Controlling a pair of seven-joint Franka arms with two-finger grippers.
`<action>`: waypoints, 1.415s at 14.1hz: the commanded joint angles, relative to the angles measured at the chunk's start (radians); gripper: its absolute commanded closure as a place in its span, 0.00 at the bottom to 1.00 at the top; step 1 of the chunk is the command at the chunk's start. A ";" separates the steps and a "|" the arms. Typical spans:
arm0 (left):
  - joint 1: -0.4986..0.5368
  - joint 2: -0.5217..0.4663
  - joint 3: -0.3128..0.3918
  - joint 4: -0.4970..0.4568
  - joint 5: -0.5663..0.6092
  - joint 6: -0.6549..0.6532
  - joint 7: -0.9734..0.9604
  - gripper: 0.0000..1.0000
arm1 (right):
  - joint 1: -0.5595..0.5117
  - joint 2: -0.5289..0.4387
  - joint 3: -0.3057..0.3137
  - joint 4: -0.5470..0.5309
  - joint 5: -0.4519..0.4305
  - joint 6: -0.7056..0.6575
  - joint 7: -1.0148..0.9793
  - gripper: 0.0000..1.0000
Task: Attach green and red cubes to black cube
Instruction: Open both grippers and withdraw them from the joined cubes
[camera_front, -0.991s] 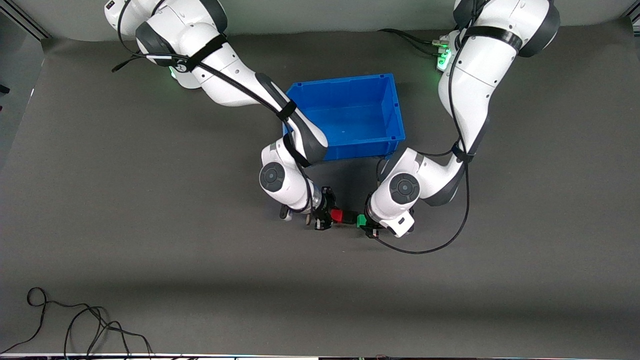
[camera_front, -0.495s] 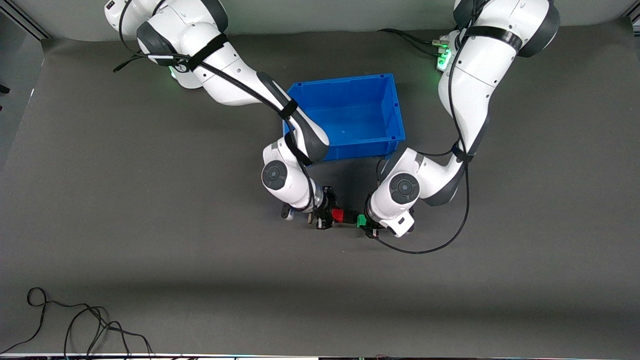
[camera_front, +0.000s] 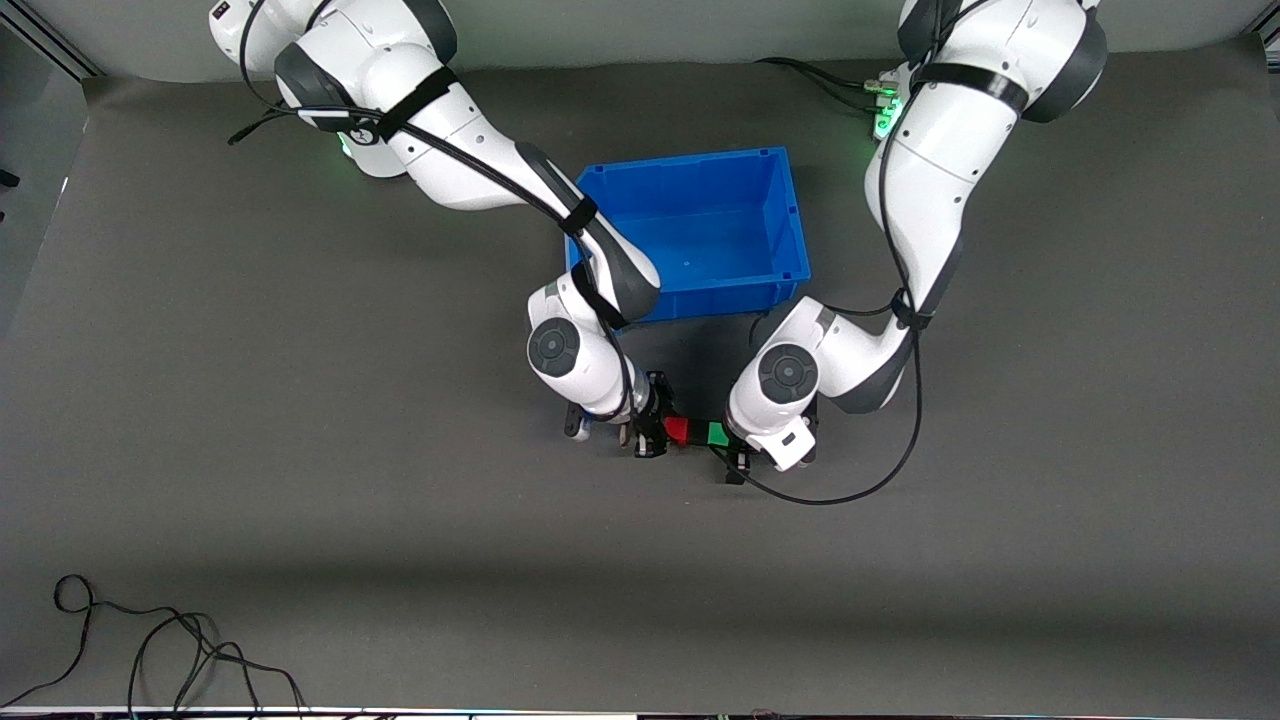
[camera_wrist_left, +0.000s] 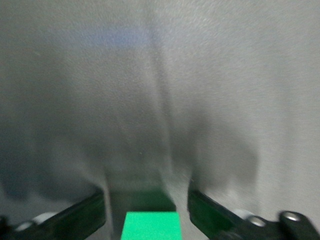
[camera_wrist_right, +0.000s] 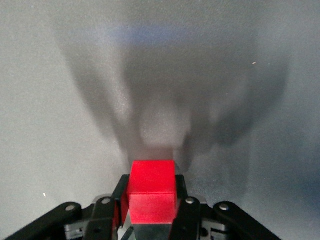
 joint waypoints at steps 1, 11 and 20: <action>-0.018 0.026 0.013 0.019 0.026 -0.003 -0.026 0.00 | 0.018 0.029 -0.019 0.049 -0.020 0.006 0.030 0.76; 0.072 -0.098 0.003 0.071 0.040 -0.302 0.112 0.00 | -0.034 -0.023 -0.021 0.047 -0.075 -0.037 -0.001 0.00; 0.291 -0.424 0.005 0.071 -0.047 -0.799 0.780 0.00 | -0.126 -0.294 -0.117 0.034 -0.222 -0.573 -0.368 0.00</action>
